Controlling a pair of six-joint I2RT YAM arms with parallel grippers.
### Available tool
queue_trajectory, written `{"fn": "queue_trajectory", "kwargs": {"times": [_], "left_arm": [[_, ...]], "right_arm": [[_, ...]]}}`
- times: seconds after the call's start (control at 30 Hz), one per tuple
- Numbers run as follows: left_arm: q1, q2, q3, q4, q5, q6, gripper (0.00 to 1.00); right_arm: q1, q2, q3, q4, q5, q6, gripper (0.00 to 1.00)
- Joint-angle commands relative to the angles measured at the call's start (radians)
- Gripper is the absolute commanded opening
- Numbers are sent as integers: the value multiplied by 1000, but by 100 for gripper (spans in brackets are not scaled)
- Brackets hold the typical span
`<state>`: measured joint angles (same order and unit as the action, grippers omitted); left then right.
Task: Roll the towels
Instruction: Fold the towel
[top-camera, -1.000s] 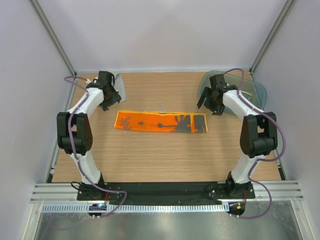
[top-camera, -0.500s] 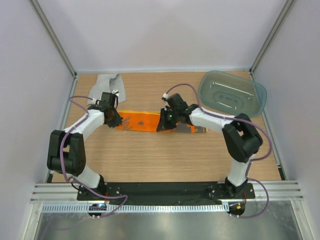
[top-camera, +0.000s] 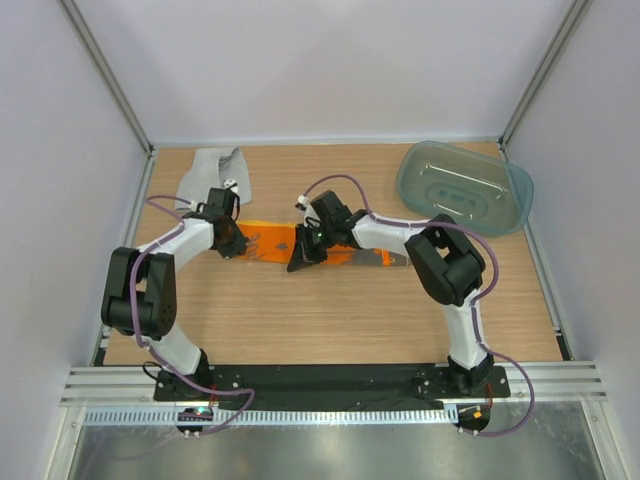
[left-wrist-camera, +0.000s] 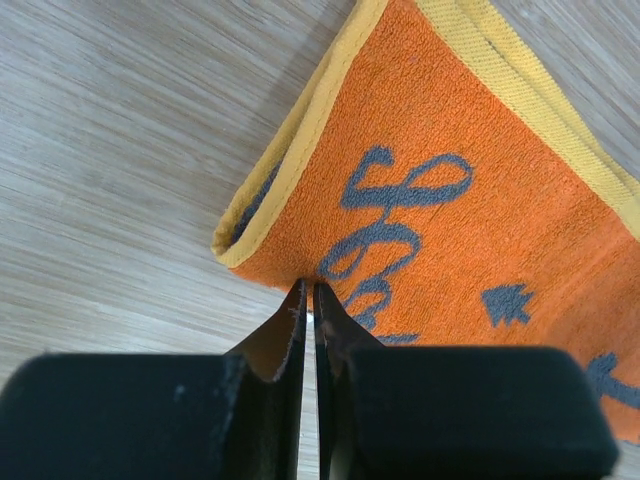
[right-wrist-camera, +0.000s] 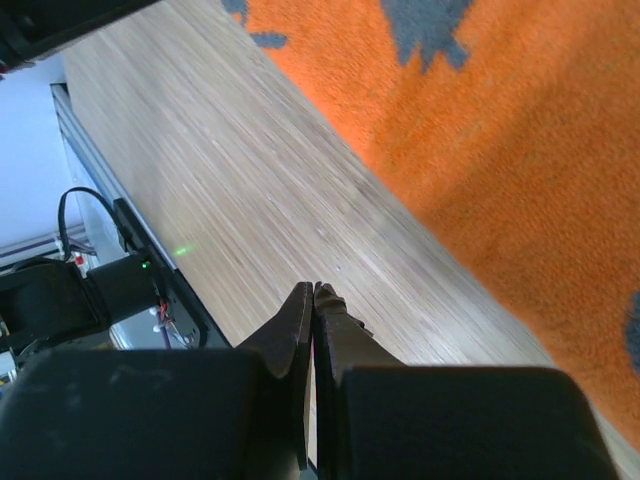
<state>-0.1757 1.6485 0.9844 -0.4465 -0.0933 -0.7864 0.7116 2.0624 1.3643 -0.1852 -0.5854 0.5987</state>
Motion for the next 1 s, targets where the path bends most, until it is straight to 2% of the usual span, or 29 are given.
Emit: {"fn": "queue_trajectory", "kwargs": {"times": [0.0,0.13,0.3,0.4,0.63,0.97], "left_arm": [[2,-6,0,40,3,-19,6],[2,-41,10,14,13,-17,8],[2,-110,7,5,6,-13,11],[4,-104,7,29,3,-8,11],[2,-18,16,63,15,3,9],[2,31,-15,86,0,12,8]], "right_arm": [[0,10,62,62,-80,-20,4],[-11,15,134,-49,-99,-86,3],[-58,-92,131,-194,-128,-232,2],[-101,-175,46,-198,-113,-251,3],[-152,-258,-77,-233,-90,-286,1],[-193,-309,-136,-212,-80,-272,1]]}}
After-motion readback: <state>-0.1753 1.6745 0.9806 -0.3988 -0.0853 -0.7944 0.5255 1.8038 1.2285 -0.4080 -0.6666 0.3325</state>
